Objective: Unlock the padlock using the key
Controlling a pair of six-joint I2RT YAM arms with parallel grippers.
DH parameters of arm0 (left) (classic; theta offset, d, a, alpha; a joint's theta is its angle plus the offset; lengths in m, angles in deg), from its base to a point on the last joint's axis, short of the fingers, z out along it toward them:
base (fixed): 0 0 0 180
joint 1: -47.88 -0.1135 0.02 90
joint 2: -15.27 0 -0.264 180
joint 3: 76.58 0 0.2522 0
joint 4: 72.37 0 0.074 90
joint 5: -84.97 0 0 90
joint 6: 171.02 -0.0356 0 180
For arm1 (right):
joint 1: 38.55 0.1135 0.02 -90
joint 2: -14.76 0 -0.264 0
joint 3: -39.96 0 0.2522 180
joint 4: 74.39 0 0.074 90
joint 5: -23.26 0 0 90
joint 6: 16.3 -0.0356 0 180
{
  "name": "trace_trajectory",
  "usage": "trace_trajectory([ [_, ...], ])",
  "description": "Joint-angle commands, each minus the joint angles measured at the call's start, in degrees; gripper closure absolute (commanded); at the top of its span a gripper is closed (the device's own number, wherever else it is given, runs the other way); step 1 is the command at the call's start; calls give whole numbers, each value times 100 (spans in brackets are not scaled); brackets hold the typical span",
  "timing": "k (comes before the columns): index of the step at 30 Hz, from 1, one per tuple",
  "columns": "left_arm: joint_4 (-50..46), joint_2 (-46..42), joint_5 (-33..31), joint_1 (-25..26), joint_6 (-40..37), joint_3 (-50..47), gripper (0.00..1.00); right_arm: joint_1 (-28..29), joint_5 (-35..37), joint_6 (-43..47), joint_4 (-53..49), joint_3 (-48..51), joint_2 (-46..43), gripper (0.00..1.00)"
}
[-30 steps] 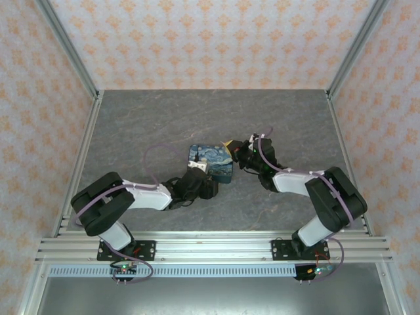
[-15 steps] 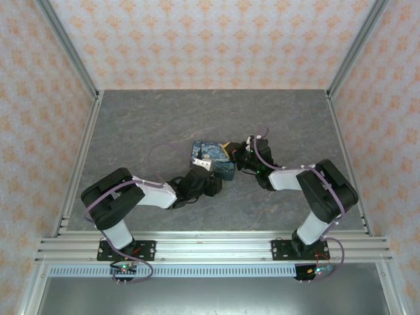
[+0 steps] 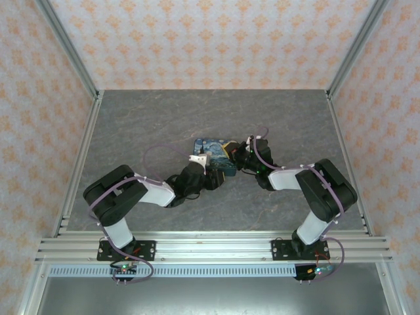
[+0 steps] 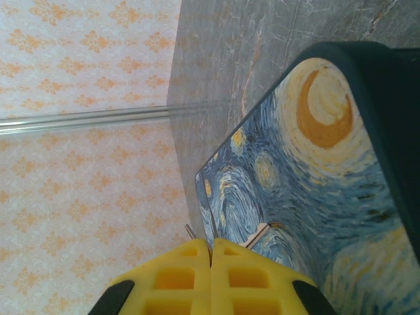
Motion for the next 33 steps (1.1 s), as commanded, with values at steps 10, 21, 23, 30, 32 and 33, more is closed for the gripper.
trace_trajectory([
  [10, -214, 393, -417, 101, -197, 295, 50, 45, 94, -85, 401, 13, 143, 100],
  [21, 966, 299, 42, 137, 623, 147, 56, 39, 105, -82, 415, 44, 180, 100],
  [23, 1196, 346, 36, 140, 827, 72, 56, 39, 107, -91, 432, 43, 189, 100],
  [30, 1311, 665, -30, 144, 1076, 145, 57, 39, 97, -126, 507, 68, 226, 100],
  [32, 1207, 695, -148, 147, 1076, 153, 57, 40, 102, -135, 515, 75, 227, 100],
  [33, 1119, 687, -221, 153, 1038, 153, 57, 39, 107, -136, 524, 72, 234, 100],
])
